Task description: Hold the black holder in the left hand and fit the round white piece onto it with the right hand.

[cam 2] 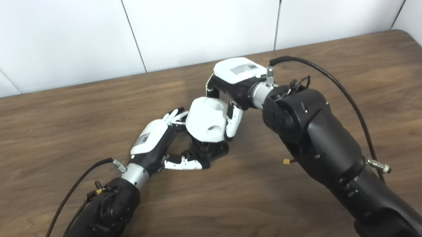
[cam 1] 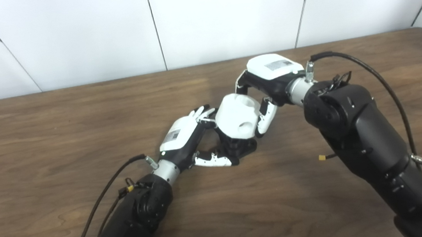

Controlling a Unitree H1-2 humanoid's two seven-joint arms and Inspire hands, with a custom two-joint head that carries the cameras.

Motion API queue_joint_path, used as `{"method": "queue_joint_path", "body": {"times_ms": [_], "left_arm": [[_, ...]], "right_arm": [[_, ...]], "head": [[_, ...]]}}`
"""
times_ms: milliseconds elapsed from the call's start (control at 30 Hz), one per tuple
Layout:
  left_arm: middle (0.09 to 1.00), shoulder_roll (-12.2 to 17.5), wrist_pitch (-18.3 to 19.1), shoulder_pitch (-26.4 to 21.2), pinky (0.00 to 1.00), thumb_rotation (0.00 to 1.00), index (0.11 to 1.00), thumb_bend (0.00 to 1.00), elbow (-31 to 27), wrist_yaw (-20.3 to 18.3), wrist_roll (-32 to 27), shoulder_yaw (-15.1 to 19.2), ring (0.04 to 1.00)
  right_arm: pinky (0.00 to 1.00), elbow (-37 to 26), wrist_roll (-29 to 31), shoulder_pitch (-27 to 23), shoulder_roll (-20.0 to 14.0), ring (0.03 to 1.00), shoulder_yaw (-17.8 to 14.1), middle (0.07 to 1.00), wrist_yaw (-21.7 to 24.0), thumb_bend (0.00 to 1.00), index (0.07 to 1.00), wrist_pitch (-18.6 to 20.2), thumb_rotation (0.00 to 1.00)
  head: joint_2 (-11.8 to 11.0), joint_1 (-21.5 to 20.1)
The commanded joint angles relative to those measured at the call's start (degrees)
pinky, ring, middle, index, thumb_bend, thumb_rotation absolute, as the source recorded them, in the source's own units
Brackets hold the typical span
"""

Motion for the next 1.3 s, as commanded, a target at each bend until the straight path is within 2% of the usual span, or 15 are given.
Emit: {"method": "queue_joint_path", "body": {"times_ms": [0,400,767,1267], "left_arm": [[0.922,-0.4,2.4,2.1,1.00,0.06,0.482,0.52,2.2,-6.3,2.4,-3.5,1.000],[0.921,-0.5,2.5,1.9,1.00,0.06,0.481,0.52,2.8,-6.5,2.6,-3.8,1.000],[0.921,-0.7,2.4,1.4,1.00,0.06,0.482,0.52,3.6,-6.1,3.0,-4.6,1.000],[0.919,-0.7,2.6,1.3,1.00,0.06,0.481,0.52,3.4,-6.1,2.2,-4.5,1.000]], "right_arm": [[0.66,-1.4,1.9,-1.1,0.1,0.771,1.2,0.709,0.4,0.53,0.480,-2.7,0.14],[0.71,-4.0,3.4,-2.3,-0.4,0.768,1.1,0.694,2.5,0.53,0.480,-3.1,0.14],[0.63,-5.4,3.2,-3.8,0.4,0.731,2.2,0.700,4.0,0.53,0.480,-3.9,0.14],[0.63,-4.7,2.3,-3.3,0.3,0.746,2.1,0.701,5.3,0.53,0.480,-4.8,0.14]], "head": [[0.1,0.1],[0.3,-0.1],[0.1,0.2],[0.1,0.1]]}}
